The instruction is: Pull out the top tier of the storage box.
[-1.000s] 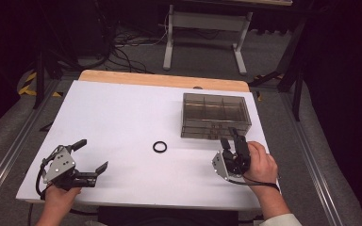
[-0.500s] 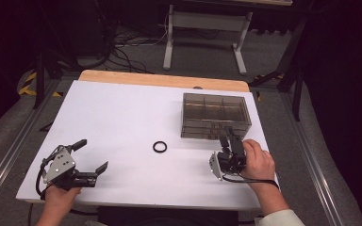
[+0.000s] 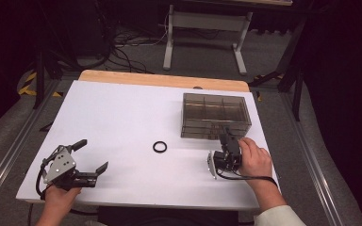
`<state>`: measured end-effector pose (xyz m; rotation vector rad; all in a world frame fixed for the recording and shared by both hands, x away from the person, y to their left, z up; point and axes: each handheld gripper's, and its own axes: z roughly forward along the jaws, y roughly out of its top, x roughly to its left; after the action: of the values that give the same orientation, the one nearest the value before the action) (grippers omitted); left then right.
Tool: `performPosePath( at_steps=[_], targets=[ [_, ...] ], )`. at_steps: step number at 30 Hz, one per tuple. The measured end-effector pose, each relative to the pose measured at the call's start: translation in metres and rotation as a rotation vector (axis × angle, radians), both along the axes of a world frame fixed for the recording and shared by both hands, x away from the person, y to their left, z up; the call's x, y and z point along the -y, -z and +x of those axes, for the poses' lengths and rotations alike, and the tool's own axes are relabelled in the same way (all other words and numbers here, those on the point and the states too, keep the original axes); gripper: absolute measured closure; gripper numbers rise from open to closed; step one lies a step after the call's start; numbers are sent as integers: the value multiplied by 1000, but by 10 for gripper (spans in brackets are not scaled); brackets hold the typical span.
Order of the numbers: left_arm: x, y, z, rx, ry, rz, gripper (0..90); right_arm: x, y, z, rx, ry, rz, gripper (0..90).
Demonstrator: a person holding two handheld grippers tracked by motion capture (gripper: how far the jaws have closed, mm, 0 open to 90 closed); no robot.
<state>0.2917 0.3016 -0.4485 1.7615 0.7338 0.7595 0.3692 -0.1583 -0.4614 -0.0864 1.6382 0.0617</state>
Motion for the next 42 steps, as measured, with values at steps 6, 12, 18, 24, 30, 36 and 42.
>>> performPosePath(
  at_steps=[6,12,18,24,30,36,42],
  targets=[
    [0,0,0,0,3,-3,16,0,4,4,6,1,-18,525],
    [0,0,0,0,3,2,16,-1,8,7,12,6,-34,553],
    [0,0,0,-1,4,1,16,-3,11,11,21,11,-44,589],
    [0,0,0,0,4,1,16,-4,15,16,17,11,-47,626],
    [0,0,0,0,5,2,16,-6,17,21,14,15,-43,654],
    [0,0,0,-1,5,1,16,-6,18,24,12,20,-47,704],
    [0,0,0,-1,3,0,16,-6,19,26,11,25,-45,766]
  ],
)
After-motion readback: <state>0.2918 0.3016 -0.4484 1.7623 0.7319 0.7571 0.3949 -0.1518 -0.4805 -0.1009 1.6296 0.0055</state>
